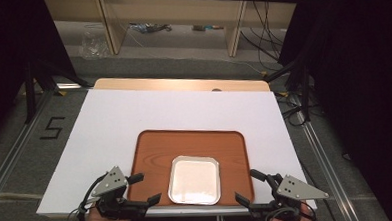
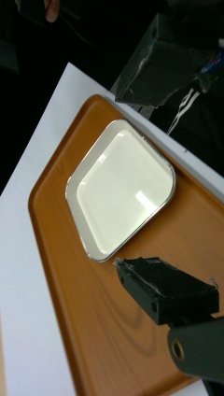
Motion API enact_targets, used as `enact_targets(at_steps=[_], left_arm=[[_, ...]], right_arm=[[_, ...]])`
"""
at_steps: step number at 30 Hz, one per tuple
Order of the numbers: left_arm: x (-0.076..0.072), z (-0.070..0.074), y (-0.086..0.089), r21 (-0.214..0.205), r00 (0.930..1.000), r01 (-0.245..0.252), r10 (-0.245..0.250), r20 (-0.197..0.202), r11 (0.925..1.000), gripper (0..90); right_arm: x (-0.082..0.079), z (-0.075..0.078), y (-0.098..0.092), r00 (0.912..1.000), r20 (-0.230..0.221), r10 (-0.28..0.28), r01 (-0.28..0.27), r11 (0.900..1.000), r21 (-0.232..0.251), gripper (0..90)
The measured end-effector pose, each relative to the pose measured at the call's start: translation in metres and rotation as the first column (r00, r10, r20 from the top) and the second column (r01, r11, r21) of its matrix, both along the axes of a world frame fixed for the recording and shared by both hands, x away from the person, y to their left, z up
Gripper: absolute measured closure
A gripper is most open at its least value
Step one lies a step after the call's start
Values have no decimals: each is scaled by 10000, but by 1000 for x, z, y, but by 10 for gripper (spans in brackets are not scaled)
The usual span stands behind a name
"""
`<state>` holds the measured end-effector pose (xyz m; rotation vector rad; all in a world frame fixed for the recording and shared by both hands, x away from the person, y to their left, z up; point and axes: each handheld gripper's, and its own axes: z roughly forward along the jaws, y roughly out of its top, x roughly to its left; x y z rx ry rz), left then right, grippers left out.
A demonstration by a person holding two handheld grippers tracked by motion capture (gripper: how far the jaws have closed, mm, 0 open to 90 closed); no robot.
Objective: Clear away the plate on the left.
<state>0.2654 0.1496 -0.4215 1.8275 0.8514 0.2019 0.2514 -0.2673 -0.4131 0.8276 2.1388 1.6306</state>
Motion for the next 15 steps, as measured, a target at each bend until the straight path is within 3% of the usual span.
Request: enact_targets(at_steps=[1,3,5,7,11,12,13,14,15], left_arm=[[1,0,1,40,9996,244,-245,130,9997,159],[-3,1,-1,-111,9997,25,-27,-232,9999,159],[-5,1,0,-73,9997,101,-102,-223,9999,159],[-4,1,0,-191,9989,460,-458,66,9988,159],[-10,4,1,-46,9999,155,-155,14,9999,159],[-9,3,2,-27,9992,361,-361,183,9993,159],[-10,4,2,126,9996,252,-254,148,9996,159],[-14,4,2,53,9996,-72,73,-256,10000,159],[-14,4,2,2,9994,-134,134,-308,9999,159]], right_arm=[[0,0,0,10000,4,1,-1,10000,5,170],[0,0,0,10000,10,10,-10,10000,5,170],[0,0,0,10000,4,10,-10,10000,6,170],[0,0,0,10000,2,12,-12,10000,22,170],[0,0,0,10000,-3,24,-24,10000,11,168],[0,0,0,10000,0,40,-40,10000,14,168],[0,0,0,10000,-2,12,-12,10000,6,168],[0,0,0,10000,1,3,-3,10000,9,168],[0,0,0,10000,4,11,-11,10000,12,168]])
